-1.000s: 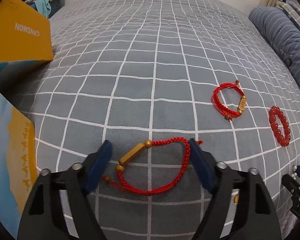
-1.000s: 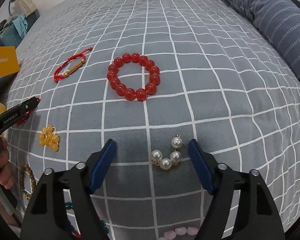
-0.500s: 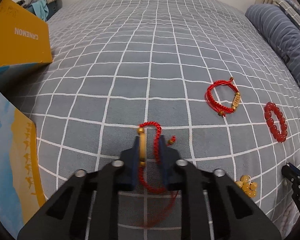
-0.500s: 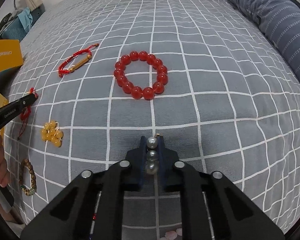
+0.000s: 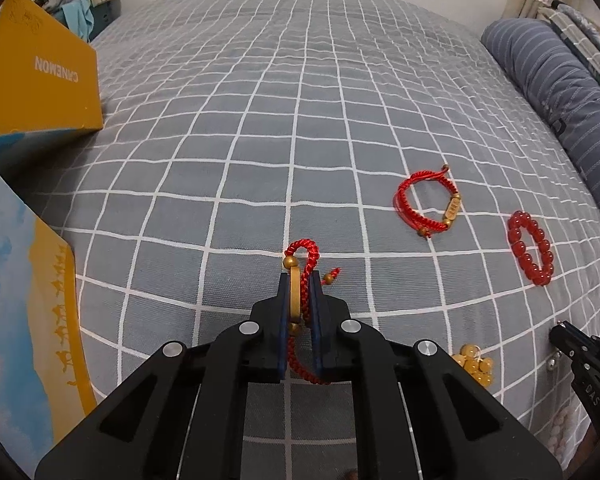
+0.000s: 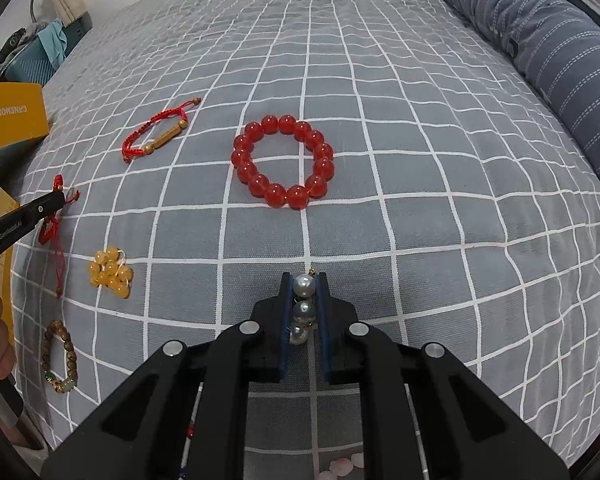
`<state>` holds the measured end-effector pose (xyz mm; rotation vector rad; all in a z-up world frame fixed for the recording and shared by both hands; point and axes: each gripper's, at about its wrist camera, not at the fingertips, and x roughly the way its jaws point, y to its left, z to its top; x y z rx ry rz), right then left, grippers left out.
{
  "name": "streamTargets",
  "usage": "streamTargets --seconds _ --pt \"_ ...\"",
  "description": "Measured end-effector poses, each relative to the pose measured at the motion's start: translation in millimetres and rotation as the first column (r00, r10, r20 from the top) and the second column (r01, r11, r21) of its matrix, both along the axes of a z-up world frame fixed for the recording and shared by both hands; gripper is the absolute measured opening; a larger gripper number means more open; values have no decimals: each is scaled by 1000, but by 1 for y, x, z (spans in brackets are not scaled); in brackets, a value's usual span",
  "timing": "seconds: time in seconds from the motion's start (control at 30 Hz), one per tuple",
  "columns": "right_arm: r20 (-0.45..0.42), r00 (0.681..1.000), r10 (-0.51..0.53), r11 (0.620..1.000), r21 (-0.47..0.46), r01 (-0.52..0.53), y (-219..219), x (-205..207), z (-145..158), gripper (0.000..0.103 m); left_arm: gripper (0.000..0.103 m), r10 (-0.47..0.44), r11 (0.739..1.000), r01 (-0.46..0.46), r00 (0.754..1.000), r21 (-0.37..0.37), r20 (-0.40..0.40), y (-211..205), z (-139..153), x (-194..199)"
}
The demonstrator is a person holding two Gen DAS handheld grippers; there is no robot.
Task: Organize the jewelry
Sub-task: 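Grasp the red cord bracelet with the left tool while the right tool grasps the pearl earrings, then carry both items into the white box and open both tools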
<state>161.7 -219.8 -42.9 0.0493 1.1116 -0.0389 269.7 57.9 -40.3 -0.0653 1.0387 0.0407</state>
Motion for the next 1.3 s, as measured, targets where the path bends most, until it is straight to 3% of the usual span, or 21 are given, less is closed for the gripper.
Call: streamTargets --seconds 0.8,1.3 --pt "91 996 15 1000 -8 -14 16 -40 48 10 8 -50 999 50 996 5 79 0 54 -62" --pt "177 981 78 997 -31 -74 70 -68 94 10 8 -56 998 55 987 12 151 23 106 -114"
